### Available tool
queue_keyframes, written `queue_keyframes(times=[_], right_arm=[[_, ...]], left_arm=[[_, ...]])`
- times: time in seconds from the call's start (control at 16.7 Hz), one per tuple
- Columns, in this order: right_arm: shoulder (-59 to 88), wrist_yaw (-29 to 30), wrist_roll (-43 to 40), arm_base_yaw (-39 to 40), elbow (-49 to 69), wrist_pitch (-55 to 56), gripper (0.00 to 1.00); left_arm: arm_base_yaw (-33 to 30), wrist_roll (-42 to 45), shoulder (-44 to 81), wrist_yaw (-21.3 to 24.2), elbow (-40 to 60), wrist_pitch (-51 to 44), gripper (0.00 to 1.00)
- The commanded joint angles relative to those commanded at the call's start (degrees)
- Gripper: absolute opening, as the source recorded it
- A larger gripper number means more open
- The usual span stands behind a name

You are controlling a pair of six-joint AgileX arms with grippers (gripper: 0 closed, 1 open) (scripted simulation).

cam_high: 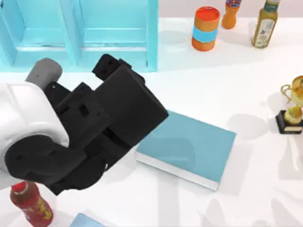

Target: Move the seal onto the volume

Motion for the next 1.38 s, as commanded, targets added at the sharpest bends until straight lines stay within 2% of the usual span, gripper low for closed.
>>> queue_keyframes(times=[0.3,0.6,0.84,1.02,1.2,1.38], right_arm=[[0.00,0.00,0.00,0.00,0.00,0.00,1.00],[0.00,0.00,0.00,0.00,0.00,0.00,1.00],[0.00,0.00,0.00,0.00,0.00,0.00,1.00],[0.00,0.00,0.00,0.00,0.00,0.00,1.00],[0.00,0.00,0.00,0.00,0.00,0.00,1.00],[0.00,0.00,0.00,0.00,0.00,0.00,1.00]], left_arm=[[12.23,42.25,-26.51,13.00,-9.61,19.12,1.00],[26.63,72.85,-47.62,27.05,-27.03,33.67,1.00],[41.54,87.82,-59.79,36.57,-43.79,41.18,1.00],[51.51,96.16,-67.08,40.94,-53.90,45.01,1.00],[57.52,102.15,-71.67,43.08,-59.50,48.07,1.00],[58.82,103.45,-72.78,43.56,-60.63,49.01,1.00]])
